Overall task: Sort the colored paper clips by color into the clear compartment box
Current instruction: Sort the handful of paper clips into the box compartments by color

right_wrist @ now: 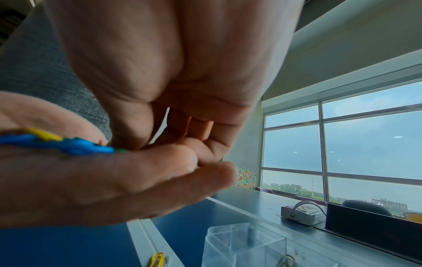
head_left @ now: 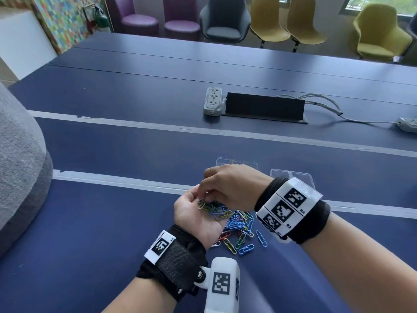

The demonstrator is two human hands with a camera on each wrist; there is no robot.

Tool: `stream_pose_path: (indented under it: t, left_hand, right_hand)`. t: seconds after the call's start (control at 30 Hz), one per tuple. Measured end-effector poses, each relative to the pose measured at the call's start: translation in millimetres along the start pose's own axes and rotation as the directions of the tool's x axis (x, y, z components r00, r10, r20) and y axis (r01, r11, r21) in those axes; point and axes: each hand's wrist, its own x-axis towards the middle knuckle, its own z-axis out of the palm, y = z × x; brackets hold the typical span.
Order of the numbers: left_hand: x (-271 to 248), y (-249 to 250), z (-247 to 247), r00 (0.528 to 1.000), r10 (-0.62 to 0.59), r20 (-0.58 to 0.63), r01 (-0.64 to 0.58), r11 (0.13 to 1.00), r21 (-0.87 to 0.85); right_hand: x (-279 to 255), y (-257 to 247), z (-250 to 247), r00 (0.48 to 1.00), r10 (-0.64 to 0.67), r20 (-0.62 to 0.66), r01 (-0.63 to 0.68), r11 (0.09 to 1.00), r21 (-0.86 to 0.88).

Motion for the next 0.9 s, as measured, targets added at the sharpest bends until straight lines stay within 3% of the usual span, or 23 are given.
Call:
stream_pose_path:
  t: [0.67, 0.8, 0.9]
  left_hand:
    - [3.2, 3.0, 1.6, 1.0, 0.001, -0.011, -0.001, 1.0, -0.007]
    - [4.1, 4.6, -0.8, 0.999, -0.004, 0.047, 0.008, 0.996, -0.086]
    - [5.3, 6.5, -4.1, 0.997, -0.006, 0.072, 0.014, 0.994, -0.112]
  right_hand:
    - [1.9, 5.5, 1.2, 0.971, -0.053, -0.235, 0.062, 0.998, 0.031]
    - [7.6, 28.9, -9.2, 0.892, 0.077, -0.445, -0.008, 0.988, 0.156]
    - [12.6, 53.2, -17.8, 0.86, 0.292, -0.418, -0.236, 0.955, 0.182]
